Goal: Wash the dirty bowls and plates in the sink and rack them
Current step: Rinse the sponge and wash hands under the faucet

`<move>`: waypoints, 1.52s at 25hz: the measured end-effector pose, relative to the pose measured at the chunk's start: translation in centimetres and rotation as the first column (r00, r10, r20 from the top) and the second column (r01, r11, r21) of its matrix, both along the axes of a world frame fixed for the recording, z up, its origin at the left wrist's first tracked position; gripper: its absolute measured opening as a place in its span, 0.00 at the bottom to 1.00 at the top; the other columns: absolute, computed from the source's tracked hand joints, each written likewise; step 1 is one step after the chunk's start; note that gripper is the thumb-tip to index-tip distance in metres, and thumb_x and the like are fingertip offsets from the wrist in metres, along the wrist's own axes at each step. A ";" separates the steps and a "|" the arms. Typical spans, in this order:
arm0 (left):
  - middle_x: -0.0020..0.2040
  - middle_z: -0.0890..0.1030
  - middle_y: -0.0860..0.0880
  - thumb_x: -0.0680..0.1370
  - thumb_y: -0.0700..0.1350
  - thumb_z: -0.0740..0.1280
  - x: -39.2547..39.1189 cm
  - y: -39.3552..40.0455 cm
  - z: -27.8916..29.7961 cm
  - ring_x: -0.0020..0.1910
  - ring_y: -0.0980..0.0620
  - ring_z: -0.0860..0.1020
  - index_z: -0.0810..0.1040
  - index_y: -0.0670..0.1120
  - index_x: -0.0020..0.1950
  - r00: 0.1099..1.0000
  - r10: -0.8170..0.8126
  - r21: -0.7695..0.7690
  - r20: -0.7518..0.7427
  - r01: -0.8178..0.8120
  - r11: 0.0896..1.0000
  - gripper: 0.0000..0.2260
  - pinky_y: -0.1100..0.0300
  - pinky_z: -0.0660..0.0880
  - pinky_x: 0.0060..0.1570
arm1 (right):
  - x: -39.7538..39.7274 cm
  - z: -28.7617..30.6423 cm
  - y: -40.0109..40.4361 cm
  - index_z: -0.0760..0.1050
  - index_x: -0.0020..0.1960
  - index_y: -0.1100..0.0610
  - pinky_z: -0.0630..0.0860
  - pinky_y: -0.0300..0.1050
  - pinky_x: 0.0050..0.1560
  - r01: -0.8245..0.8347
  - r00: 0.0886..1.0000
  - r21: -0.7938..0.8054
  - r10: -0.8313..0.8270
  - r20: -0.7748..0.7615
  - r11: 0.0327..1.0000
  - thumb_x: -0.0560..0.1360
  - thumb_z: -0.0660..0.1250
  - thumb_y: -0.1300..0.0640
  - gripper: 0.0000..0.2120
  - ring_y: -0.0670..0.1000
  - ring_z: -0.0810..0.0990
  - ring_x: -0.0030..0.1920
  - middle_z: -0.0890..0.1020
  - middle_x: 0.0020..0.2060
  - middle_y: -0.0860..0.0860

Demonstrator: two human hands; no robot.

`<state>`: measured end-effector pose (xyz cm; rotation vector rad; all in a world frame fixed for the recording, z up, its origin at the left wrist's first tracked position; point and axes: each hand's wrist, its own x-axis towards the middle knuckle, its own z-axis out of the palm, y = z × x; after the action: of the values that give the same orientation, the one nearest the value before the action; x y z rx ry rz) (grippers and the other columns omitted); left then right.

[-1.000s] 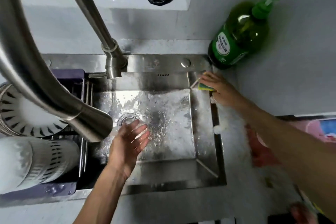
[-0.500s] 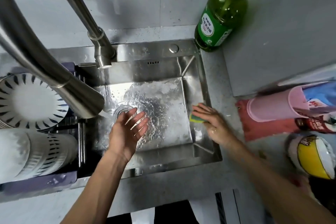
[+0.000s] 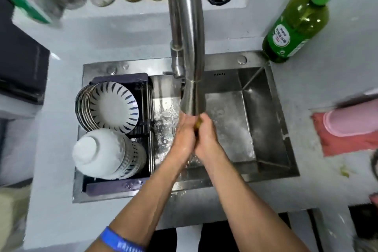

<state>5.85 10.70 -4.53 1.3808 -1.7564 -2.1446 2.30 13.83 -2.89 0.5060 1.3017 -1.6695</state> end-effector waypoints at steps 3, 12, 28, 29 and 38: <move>0.77 0.65 0.51 0.82 0.61 0.47 0.7 -2.5 0.6 0.75 0.49 0.63 0.61 0.52 0.78 0.993 -0.112 -0.171 0.048 0.119 0.978 0.26 0.44 0.56 0.76 | 1.0 -0.1 -1.0 0.74 0.65 0.61 0.74 0.60 0.64 -0.031 0.999 0.065 0.033 -0.035 0.997 0.75 0.65 0.49 0.23 0.61 0.79 0.62 0.82 0.56 0.57; 0.55 0.84 0.45 0.84 0.47 0.57 1.2 -2.3 1.4 0.51 0.51 0.83 0.78 0.47 0.63 0.909 0.387 0.474 -0.153 -0.276 0.836 0.13 0.56 0.80 0.53 | 0.3 1.3 -0.8 0.78 0.58 0.64 0.76 0.47 0.39 0.010 0.994 0.137 0.005 -0.108 0.991 0.73 0.72 0.59 0.15 0.63 0.84 0.48 0.82 0.50 0.66; 0.58 0.81 0.44 0.84 0.56 0.53 -3.1 5.6 -3.2 0.51 0.45 0.81 0.75 0.49 0.57 0.906 0.408 0.628 0.114 -0.384 0.677 0.15 0.53 0.74 0.57 | -17.6 -2.6 15.3 0.67 0.58 0.49 0.72 0.44 0.39 -0.193 0.789 0.582 0.478 -0.386 0.790 0.68 0.68 0.63 0.22 0.54 0.77 0.44 0.77 0.51 0.53; 0.58 0.81 0.43 0.84 0.56 0.53 -3.5 6.2 -3.6 0.53 0.45 0.81 0.75 0.49 0.58 0.903 0.409 0.623 0.127 -0.394 0.675 0.16 0.52 0.73 0.59 | -20.3 -3.1 16.5 0.67 0.59 0.50 0.72 0.45 0.41 -0.119 0.712 0.657 0.525 -0.466 0.745 0.68 0.68 0.63 0.21 0.54 0.77 0.46 0.77 0.52 0.52; 0.59 0.82 0.42 0.85 0.54 0.52 -6.8 10.1 -7.0 0.56 0.43 0.80 0.76 0.46 0.63 0.882 0.407 0.560 0.238 -0.467 0.684 0.18 0.52 0.72 0.60 | -33.8 -10.5 18.4 0.72 0.71 0.61 0.68 0.60 0.69 -0.014 -0.328 0.883 0.832 -0.447 0.469 0.67 0.62 0.76 0.32 0.61 0.71 0.70 0.73 0.70 0.58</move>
<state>-0.90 20.81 -11.57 1.8140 -0.6046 -2.4501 -31.48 32.21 -13.44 -1.3617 2.6003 -0.3892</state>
